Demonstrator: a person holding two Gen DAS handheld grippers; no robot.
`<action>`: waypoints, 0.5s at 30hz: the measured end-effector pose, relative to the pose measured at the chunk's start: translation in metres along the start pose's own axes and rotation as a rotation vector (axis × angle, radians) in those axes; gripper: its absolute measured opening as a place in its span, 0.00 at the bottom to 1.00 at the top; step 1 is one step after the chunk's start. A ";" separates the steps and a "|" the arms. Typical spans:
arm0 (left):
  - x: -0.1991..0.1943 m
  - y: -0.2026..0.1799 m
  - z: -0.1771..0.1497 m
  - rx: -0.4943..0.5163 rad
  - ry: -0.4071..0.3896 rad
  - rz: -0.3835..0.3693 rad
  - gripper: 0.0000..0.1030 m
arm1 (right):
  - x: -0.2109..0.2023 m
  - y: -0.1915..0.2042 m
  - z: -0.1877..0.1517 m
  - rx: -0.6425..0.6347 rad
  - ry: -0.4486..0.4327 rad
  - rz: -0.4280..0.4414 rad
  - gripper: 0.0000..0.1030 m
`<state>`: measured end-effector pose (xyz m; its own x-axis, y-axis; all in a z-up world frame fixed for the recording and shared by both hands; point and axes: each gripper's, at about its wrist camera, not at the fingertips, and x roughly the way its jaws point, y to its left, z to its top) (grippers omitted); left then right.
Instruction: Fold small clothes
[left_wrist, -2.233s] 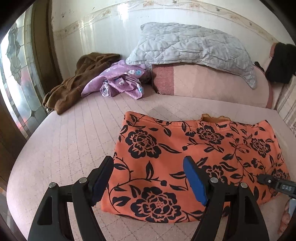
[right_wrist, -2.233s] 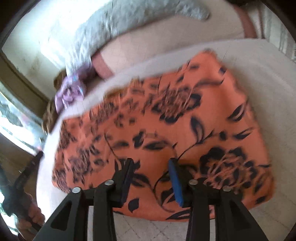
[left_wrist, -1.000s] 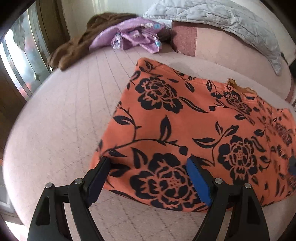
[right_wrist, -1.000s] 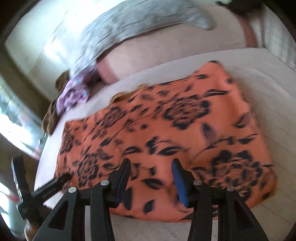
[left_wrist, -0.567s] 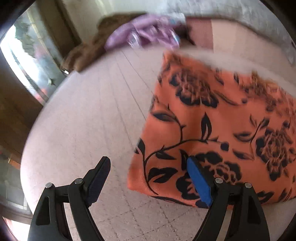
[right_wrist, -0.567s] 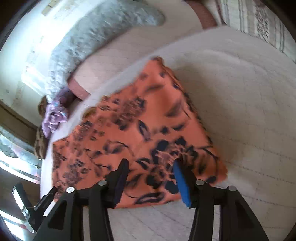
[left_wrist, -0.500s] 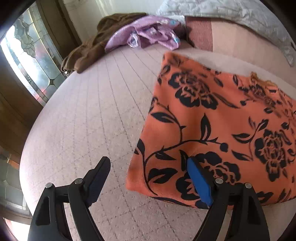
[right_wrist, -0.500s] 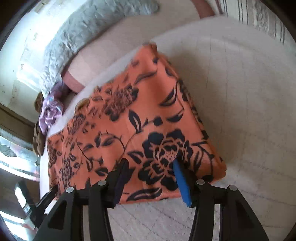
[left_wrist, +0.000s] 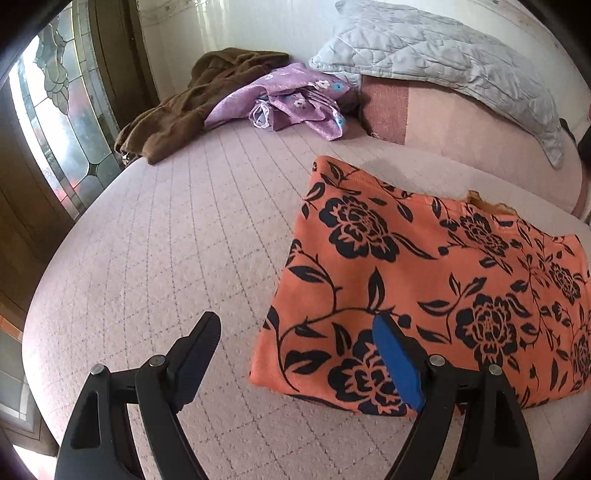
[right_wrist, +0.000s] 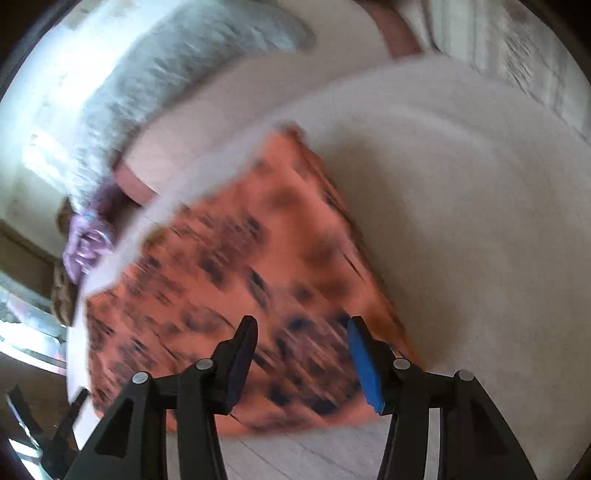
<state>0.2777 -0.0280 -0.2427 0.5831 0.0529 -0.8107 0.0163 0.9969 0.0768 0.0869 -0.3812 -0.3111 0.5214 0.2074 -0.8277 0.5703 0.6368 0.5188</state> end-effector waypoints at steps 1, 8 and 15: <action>0.003 0.000 0.003 -0.003 0.001 -0.001 0.82 | -0.001 0.010 0.011 -0.025 -0.030 0.001 0.54; 0.012 -0.008 0.004 0.015 0.009 0.013 0.82 | 0.069 0.040 0.089 -0.024 -0.084 0.024 0.54; 0.019 -0.003 0.003 -0.002 0.045 0.009 0.82 | 0.105 0.052 0.093 -0.016 -0.042 -0.064 0.53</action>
<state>0.2914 -0.0299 -0.2568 0.5459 0.0645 -0.8353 0.0091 0.9965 0.0829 0.2306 -0.3954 -0.3511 0.5108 0.1351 -0.8490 0.5931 0.6595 0.4618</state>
